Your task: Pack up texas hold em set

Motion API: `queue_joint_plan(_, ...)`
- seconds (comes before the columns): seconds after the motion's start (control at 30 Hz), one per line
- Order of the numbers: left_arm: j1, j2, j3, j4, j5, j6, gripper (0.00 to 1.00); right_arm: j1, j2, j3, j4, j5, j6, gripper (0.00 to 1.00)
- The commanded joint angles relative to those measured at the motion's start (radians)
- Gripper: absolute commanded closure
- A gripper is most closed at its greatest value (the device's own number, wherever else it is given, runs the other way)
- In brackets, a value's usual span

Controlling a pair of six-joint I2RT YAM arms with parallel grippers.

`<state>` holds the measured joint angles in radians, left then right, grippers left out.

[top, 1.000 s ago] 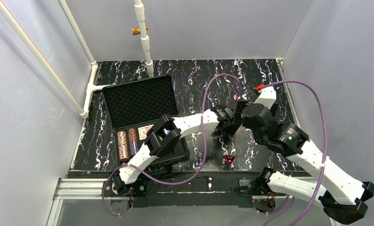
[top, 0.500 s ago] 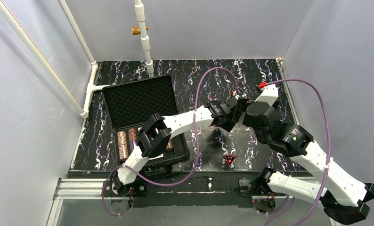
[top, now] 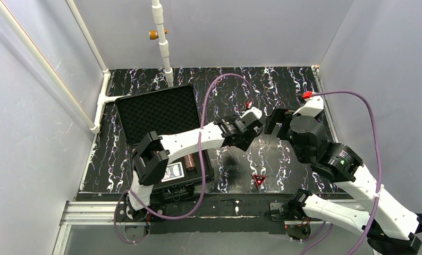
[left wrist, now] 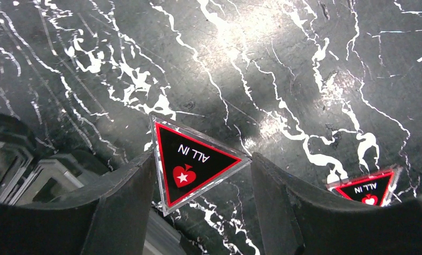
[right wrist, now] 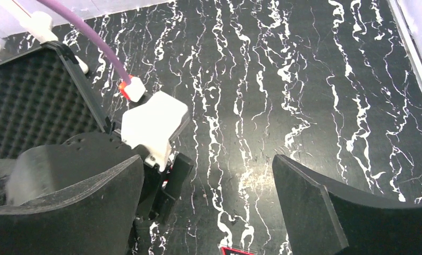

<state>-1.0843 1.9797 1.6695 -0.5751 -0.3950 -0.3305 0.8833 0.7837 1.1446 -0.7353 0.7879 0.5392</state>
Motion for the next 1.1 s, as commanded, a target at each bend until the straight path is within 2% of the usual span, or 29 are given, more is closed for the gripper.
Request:
queue_joint_plan(0.0,-0.006,-0.124,-0.053,0.002,-0.086,-0.024,0.76,-0.003,-0.031,0.022,0.121,-0.003,-0.039,0.02)
queue_joint_plan(0.3,0.036,-0.237,-0.142,-0.032,-0.128,-0.04,0.78,-0.002,-0.143,-0.05,0.296,-0.143,-0.094,0.02)
queue_joint_plan(0.8,0.23,-0.586,-0.465,-0.045,-0.144,-0.145,0.77,-0.003,-0.125,-0.081,0.309,-0.199,-0.07,0.02)
queue_joint_plan(1.07,0.274,-0.741,-0.619,0.008,-0.036,0.068,0.73,-0.003,-0.114,-0.104,0.316,-0.222,-0.061,0.02)
